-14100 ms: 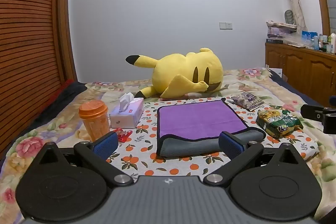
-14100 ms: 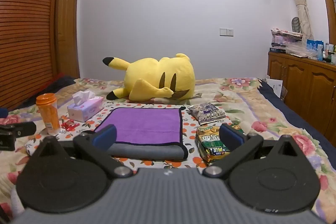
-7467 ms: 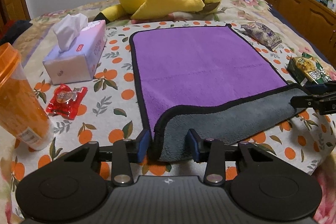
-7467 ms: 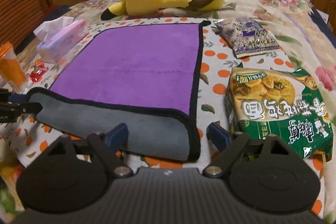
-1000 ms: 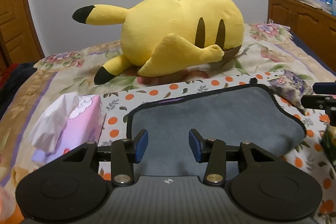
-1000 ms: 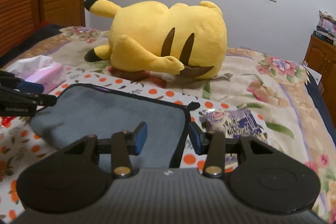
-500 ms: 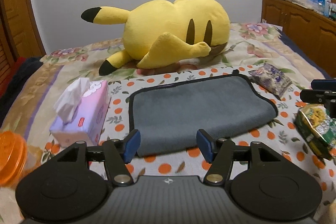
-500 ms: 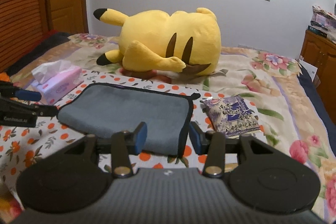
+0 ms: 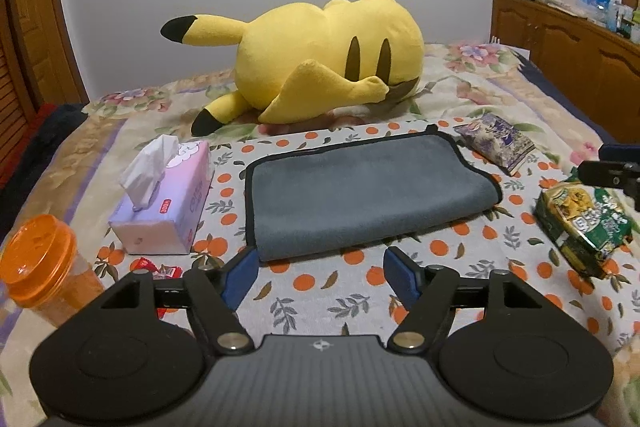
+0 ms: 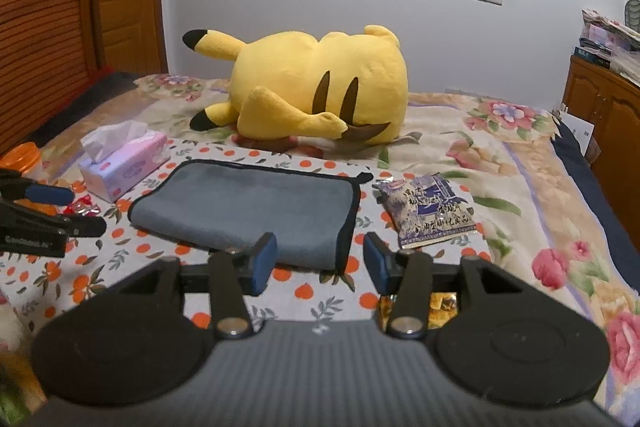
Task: Fold towel
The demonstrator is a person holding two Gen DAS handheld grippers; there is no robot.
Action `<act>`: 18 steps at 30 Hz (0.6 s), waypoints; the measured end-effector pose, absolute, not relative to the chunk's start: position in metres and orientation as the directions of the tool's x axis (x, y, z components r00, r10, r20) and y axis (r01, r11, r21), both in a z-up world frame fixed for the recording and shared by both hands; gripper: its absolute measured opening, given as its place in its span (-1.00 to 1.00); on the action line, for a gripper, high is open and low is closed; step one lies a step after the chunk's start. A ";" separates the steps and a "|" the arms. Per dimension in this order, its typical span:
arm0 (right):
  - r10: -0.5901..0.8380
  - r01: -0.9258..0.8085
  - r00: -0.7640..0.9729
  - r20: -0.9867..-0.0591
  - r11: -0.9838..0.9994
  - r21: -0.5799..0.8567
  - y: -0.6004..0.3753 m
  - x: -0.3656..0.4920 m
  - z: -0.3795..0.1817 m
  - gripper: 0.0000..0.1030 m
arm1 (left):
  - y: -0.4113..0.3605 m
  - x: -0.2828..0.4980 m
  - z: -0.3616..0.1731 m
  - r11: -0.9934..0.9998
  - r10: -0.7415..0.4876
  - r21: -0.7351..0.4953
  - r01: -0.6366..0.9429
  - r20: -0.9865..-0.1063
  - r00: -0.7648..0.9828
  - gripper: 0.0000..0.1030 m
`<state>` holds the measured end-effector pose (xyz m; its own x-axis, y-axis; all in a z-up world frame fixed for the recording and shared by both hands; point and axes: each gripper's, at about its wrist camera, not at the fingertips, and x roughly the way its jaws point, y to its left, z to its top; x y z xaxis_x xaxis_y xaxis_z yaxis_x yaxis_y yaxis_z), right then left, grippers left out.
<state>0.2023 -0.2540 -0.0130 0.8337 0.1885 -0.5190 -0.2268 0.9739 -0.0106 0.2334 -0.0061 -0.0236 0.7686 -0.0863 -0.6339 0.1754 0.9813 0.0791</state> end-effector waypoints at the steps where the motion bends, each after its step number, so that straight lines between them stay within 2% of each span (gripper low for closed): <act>1: 0.187 -0.226 0.834 -0.519 0.974 -0.010 -0.254 0.200 -0.013 -0.02 | -0.006 0.231 -0.022 0.981 -0.092 0.074 0.177 -0.631 0.770 0.39; 7: 0.179 -0.216 0.835 -0.521 0.976 -0.012 -0.257 0.187 -0.011 0.00 | -0.010 0.216 -0.012 0.981 -0.097 0.073 0.180 -0.620 0.779 0.43; 18: 0.180 -0.209 0.844 -0.505 0.978 -0.001 -0.262 0.158 0.002 0.37 | -0.009 0.186 0.013 0.983 -0.060 0.103 0.152 -0.605 0.794 0.60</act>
